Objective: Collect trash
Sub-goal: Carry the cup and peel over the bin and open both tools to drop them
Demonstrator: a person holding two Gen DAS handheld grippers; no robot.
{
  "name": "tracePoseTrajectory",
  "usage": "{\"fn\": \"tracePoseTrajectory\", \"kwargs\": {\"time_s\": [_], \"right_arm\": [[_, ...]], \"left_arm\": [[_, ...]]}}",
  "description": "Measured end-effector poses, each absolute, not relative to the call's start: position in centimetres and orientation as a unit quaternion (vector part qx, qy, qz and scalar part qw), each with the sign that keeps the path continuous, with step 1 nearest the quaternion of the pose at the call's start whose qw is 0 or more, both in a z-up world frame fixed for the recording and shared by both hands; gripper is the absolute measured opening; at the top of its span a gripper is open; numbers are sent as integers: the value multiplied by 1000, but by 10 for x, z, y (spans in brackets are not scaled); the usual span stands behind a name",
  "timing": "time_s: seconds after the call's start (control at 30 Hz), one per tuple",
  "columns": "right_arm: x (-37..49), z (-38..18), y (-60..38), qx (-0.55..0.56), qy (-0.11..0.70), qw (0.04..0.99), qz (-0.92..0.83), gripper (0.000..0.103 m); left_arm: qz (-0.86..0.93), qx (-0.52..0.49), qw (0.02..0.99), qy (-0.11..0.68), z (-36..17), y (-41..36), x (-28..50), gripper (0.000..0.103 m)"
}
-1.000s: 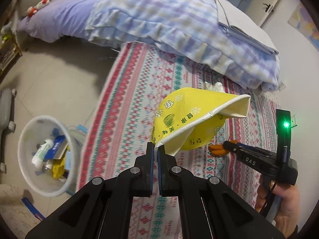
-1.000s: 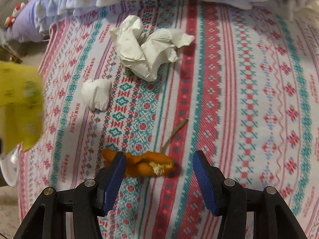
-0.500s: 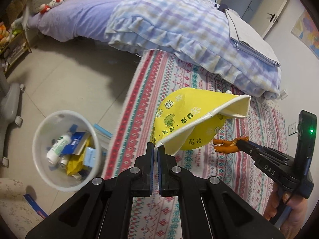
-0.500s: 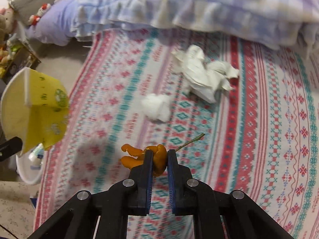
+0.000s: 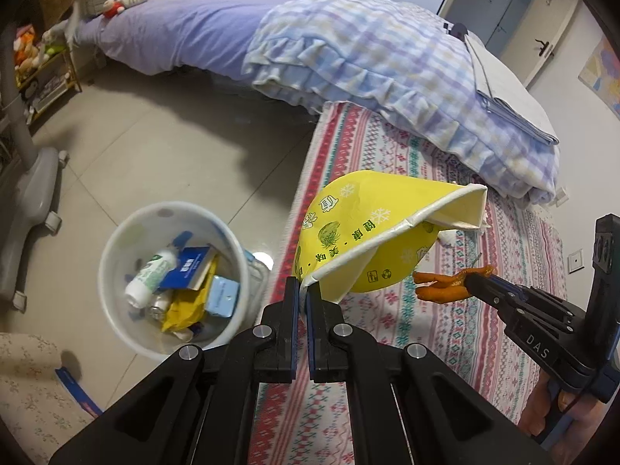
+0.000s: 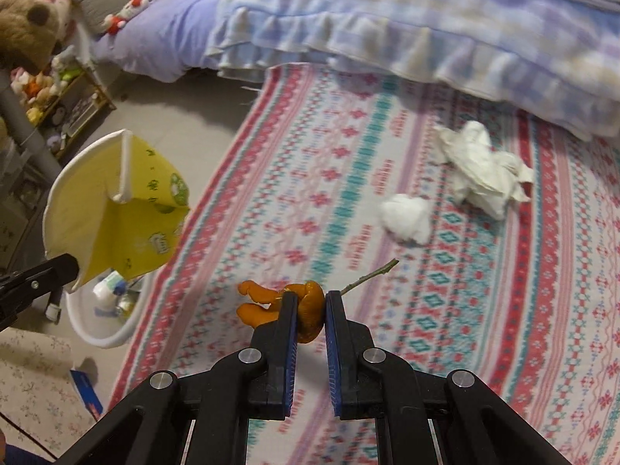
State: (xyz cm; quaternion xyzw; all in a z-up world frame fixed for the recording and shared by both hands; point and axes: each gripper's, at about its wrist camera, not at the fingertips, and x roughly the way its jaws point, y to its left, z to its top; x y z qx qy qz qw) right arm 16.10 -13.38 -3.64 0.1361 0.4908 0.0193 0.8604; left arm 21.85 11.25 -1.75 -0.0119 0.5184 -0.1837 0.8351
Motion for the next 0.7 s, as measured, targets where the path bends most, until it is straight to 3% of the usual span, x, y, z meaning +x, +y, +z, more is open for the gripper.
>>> {"fn": "tracePoseTrajectory", "kwargs": {"time_s": [0.37, 0.7], "right_arm": [[178, -37, -82, 116, 492, 862, 48, 12], [200, -43, -23, 104, 498, 857, 87, 12]], "left_arm": [[-152, -41, 830, 535, -30, 163, 238, 3], [-87, -164, 801, 570, -49, 256, 280, 3]]}}
